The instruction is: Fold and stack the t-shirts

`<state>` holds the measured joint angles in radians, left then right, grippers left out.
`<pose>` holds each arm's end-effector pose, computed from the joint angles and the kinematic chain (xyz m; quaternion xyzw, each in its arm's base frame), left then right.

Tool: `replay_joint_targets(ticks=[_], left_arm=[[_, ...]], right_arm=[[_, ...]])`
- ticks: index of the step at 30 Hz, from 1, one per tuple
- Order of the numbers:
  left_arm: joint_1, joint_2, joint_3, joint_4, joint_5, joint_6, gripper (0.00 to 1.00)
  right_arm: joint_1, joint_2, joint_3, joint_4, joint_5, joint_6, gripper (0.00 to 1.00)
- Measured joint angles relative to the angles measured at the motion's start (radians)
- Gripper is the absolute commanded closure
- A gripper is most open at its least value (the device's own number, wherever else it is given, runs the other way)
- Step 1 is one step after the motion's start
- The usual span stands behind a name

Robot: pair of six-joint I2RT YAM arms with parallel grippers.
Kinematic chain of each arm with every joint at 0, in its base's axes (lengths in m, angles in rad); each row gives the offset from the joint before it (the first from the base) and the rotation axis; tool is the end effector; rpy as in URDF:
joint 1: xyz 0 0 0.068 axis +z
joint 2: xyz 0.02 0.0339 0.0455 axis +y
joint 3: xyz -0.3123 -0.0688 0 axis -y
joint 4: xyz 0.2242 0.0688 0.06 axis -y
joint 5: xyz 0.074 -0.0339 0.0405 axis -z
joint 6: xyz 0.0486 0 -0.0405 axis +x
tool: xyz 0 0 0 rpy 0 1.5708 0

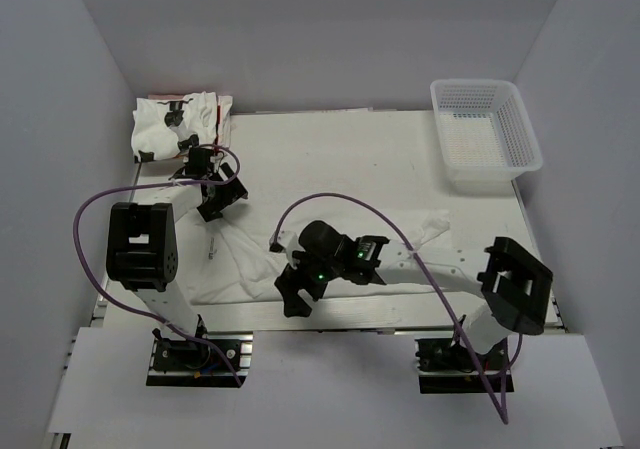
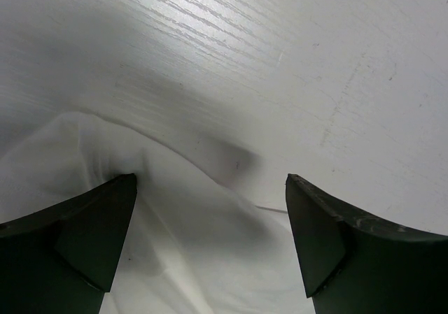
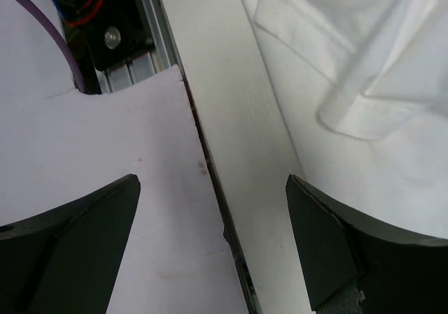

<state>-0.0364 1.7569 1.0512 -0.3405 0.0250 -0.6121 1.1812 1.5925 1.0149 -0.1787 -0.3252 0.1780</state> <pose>0.3485 -0.0139 0.2146 -0.2711 0.9269 -0.0940 0.2419 0.1128 0.3155 0.2712 -0.4919 0.7637 0.3613 0.2106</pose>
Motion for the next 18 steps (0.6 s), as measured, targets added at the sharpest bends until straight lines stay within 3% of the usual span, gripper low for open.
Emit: replay_joint_targets(ticks=[3, 8, 13, 18], left_arm=[[0.0, 0.0, 0.002, -0.004, 0.002, 0.01, 0.02], [0.0, -0.005, 0.016, -0.04, 0.031, 0.044, 0.0], [-0.023, -0.096, 0.023, -0.073, 0.142, 0.063, 0.0], [-0.088, -0.336, -0.087, -0.005, 0.223, 0.051, 0.0]], right_arm=[[-0.004, -0.079, -0.012, 0.0, 0.073, 0.014, 0.1], [-0.031, -0.201, -0.061, 0.013, 0.381, 0.144, 0.1], [-0.257, -0.311, -0.196, 0.011, 0.585, 0.31, 0.1], [-0.439, -0.305, -0.203, -0.007, 0.663, 0.382, 0.1]])
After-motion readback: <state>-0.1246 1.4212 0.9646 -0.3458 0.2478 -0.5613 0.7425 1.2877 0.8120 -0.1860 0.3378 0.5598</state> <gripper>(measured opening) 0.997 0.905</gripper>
